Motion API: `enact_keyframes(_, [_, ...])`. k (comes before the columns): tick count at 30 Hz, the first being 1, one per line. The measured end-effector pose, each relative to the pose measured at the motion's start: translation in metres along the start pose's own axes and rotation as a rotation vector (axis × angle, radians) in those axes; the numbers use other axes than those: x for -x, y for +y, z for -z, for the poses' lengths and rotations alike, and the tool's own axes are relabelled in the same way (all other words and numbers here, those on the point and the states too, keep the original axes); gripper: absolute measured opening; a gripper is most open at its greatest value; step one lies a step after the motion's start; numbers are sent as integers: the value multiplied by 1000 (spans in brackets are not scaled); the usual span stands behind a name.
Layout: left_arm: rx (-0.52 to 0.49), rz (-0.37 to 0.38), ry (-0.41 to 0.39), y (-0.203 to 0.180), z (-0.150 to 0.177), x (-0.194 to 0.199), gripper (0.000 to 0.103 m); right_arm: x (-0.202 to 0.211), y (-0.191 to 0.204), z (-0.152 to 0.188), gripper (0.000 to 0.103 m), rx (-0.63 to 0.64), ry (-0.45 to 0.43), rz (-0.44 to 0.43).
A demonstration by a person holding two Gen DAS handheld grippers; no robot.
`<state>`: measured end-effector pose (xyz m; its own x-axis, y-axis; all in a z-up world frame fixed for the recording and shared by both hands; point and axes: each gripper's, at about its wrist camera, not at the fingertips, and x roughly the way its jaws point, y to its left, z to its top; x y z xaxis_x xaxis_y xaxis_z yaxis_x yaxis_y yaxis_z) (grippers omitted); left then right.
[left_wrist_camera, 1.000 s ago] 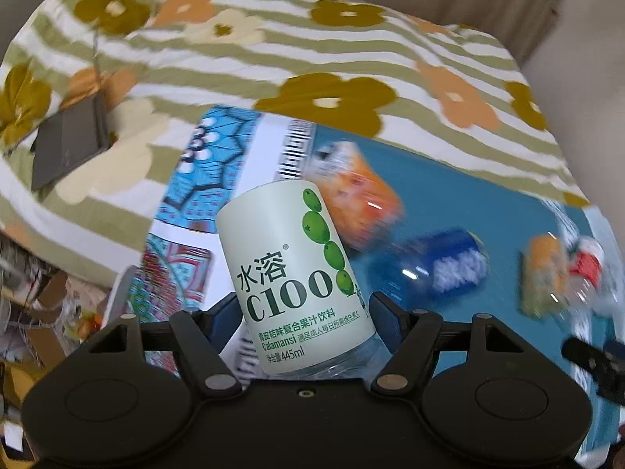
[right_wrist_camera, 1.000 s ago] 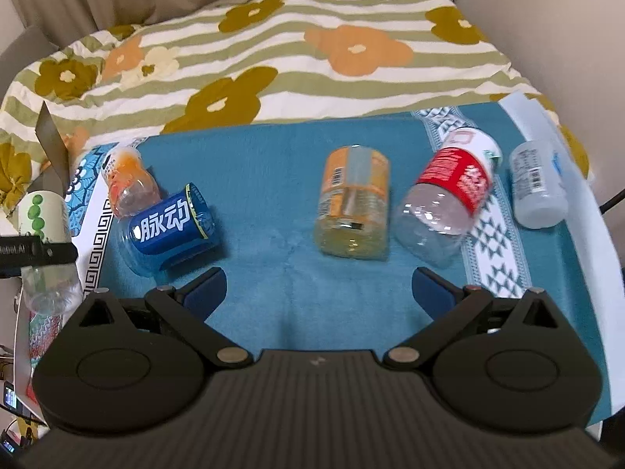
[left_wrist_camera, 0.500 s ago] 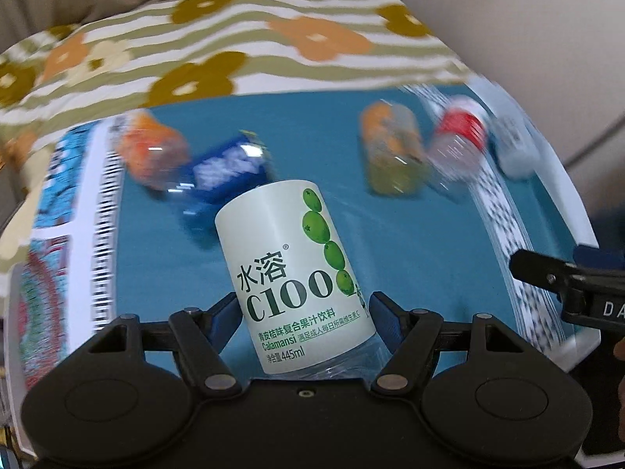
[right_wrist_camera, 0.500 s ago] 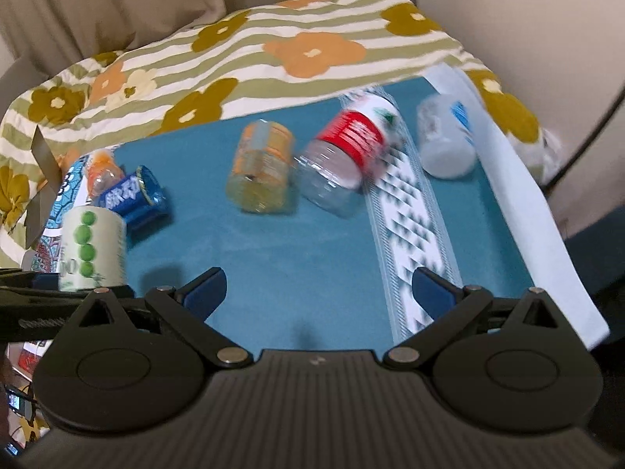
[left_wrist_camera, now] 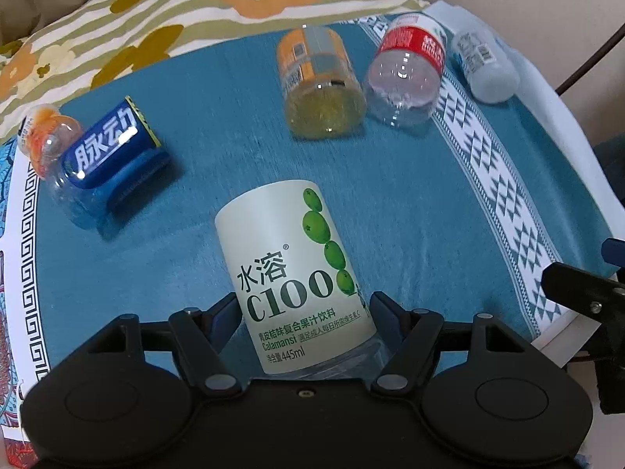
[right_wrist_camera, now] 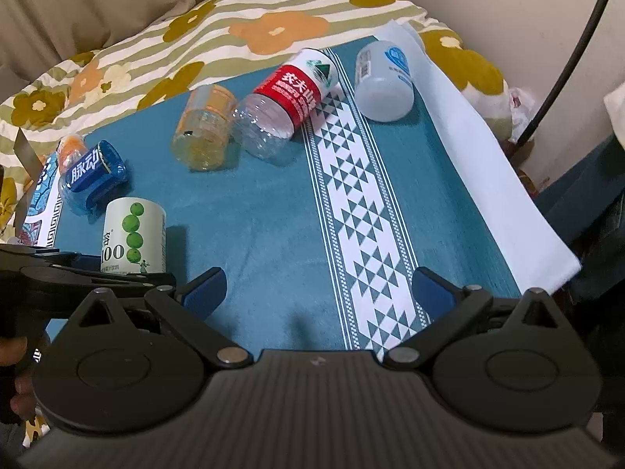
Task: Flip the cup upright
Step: 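Lift the clear cup with the left gripper and carry it over the cloth, then lower the cup onto the cloth on its side and open the left gripper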
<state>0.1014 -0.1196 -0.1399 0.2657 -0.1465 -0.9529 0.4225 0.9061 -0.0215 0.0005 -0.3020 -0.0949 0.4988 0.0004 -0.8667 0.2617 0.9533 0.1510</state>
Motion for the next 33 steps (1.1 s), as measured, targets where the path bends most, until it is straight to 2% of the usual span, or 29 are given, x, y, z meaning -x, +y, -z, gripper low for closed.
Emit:
enact_keyframes(7, [-15,-14,-2,-4,0,-5,78,-2,-5,3,103,-3,13,0])
enact_keyframes(11, [-26,-36,-16,-4,1,-3,95,-1,-6,4,103,-3,13,0])
enact_keyframes(18, [-29,-69,-64,-9,2,10,97,7,-10,3,103,-4,-1,-8])
enact_keyframes(23, [32,-90,-135,-8,7,36,103,24,-6,-7,103,46,-38,-36])
enact_keyframes(30, [160,-129,-225,15,25,85,103,39,18,-39,103,172,-49,-89])
enact_keyframes(33, [190,-149,-238,33,35,98,103,34,36,-52,103,211,-5,-131])
